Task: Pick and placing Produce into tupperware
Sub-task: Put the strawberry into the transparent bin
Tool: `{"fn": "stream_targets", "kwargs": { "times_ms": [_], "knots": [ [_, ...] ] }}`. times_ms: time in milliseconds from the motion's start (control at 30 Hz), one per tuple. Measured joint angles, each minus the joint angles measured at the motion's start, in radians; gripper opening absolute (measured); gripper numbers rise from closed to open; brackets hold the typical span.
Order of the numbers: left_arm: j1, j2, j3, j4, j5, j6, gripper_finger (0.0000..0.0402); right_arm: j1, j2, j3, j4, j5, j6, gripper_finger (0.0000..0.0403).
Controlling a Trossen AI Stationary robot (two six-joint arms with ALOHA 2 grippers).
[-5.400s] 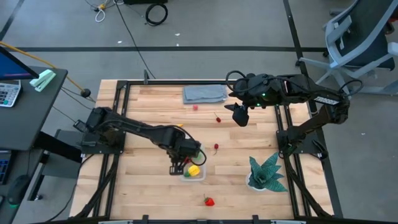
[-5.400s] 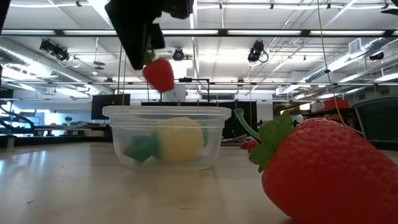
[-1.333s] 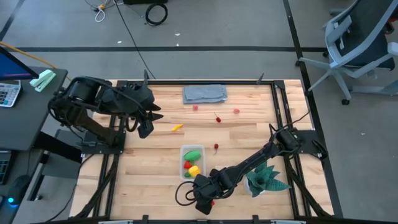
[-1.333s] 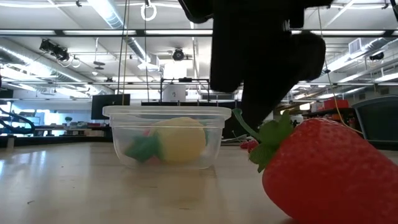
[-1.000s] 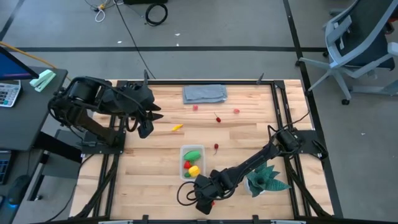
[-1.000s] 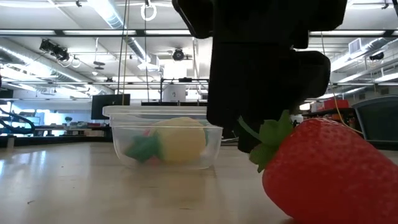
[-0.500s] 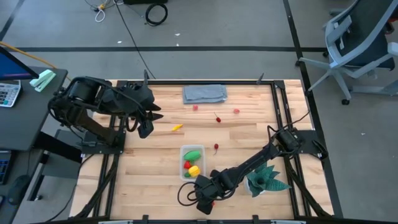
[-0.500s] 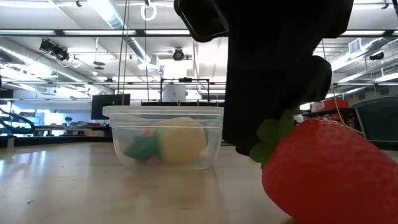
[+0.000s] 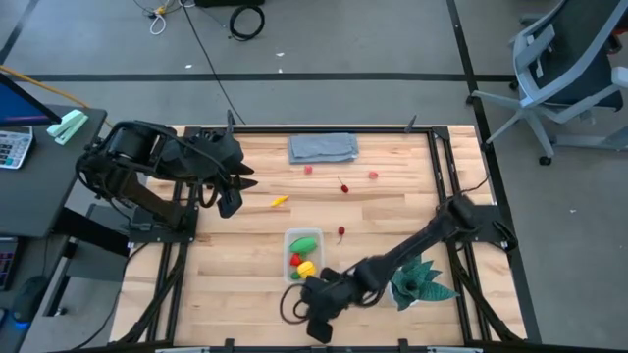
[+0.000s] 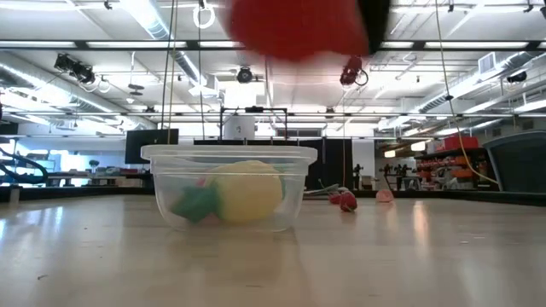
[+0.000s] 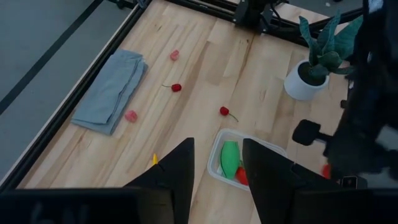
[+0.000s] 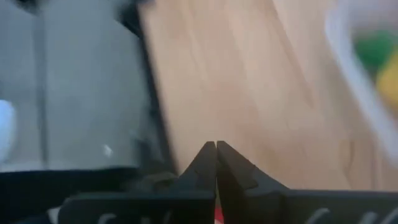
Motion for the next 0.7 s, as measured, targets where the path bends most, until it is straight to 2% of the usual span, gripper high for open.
{"fn": "stream_targets", "kwargs": {
  "times_ms": [67,200,267,367,467,533,633,700],
  "knots": [
    [0.0,0.0,0.0,0.0,0.0,0.0,0.0138,-0.02,-0.056,0.0,0.029,0.034,-0.053,0.0004],
    [0.0,0.0,0.0,0.0,0.0,0.0,0.0135,-0.084,-0.172,0.003,0.04,0.186,-0.178,0.0003],
    [0.0,0.0,0.0,0.001,0.0,0.0,0.0137,-0.131,-0.21,0.004,0.035,0.206,-0.236,0.0002],
    [0.0,0.0,0.0,0.002,0.0,-0.001,0.014,-0.196,-0.224,0.003,0.004,0.2,-0.275,0.0002],
    [0.0,0.0,0.0,0.002,0.0,-0.001,0.0141,-0.238,-0.208,0.002,-0.05,0.128,-0.264,0.0001],
    [0.0,0.0,0.0,0.004,0.0,-0.001,0.014,-0.246,-0.178,0.003,-0.119,0.084,-0.241,0.0001],
    [0.0,0.0,0.0,0.005,0.0,-0.002,0.0135,-0.24,-0.118,-0.001,-0.221,0.079,-0.214,0.0001],
    [0.0,0.0,0.0,0.005,0.0,-0.001,0.0133,-0.235,-0.096,-0.001,-0.226,0.078,-0.196,0.0]
  ]
}}
